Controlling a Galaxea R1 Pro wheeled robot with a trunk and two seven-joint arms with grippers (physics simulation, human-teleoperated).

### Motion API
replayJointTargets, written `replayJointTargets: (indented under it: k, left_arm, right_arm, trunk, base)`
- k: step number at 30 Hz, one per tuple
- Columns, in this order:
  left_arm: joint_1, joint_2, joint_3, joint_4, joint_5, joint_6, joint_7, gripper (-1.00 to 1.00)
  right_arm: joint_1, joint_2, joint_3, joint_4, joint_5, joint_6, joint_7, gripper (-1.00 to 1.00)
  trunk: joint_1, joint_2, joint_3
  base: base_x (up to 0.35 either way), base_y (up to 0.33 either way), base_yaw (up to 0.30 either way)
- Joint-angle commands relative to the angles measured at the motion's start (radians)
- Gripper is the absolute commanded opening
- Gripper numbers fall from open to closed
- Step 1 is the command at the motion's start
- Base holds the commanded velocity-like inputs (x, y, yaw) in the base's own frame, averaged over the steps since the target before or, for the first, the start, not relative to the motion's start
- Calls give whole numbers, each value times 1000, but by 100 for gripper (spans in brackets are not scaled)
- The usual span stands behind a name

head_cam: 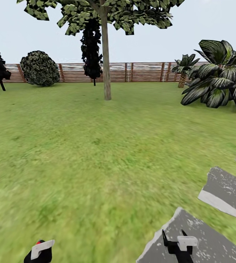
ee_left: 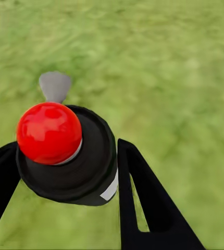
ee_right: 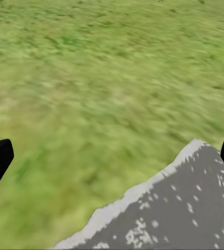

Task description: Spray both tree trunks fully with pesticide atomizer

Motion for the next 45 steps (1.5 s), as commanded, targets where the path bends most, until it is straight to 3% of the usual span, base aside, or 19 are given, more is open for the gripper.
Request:
replayJointTargets:
  k: [1,45]
  left_arm:
    - [-1,0,-3,1,9,-3,-1,-100]
    - [-1,0,-3,1,9,-3,0,-100]
  right_arm:
    - [-1,0,-7,1,7,-3,0,100]
    - [-1,3,-7,-1,8,-3,2,100]
  trunk:
    - [0,0,-1]
    - [0,0,-1]
  base:
    - [339,0,0]
    - [339,0,0]
